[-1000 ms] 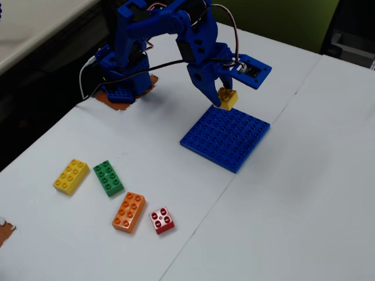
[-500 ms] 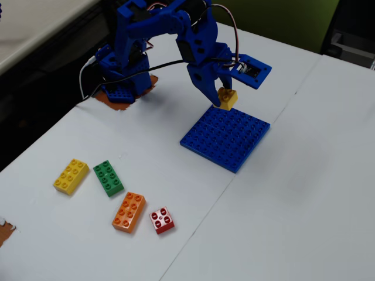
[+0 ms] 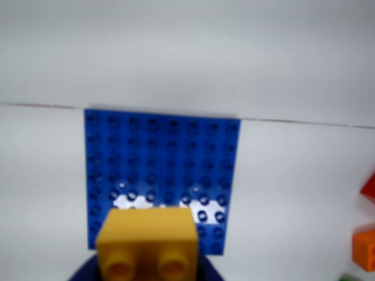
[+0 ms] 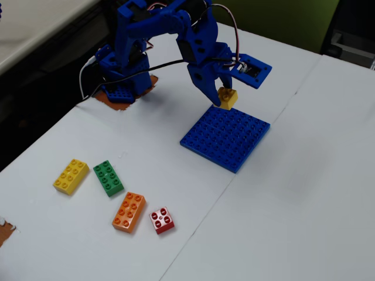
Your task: Pick up the 2x2 yellow block and go up the 8x8 blue block.
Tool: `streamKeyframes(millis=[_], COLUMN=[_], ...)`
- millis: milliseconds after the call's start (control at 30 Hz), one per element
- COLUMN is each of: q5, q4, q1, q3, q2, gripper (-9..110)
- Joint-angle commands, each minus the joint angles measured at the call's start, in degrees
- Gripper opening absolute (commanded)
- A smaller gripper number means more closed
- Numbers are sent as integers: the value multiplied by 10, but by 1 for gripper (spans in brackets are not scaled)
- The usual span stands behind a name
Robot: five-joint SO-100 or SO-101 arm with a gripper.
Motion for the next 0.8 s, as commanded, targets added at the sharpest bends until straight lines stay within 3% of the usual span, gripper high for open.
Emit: streamKeyframes(millis=[0,767], q5=[-4,-11], q4=[3,4], q1=[-7,-7], q3=[-13,5], q2=[19,34], gripper=[0,0])
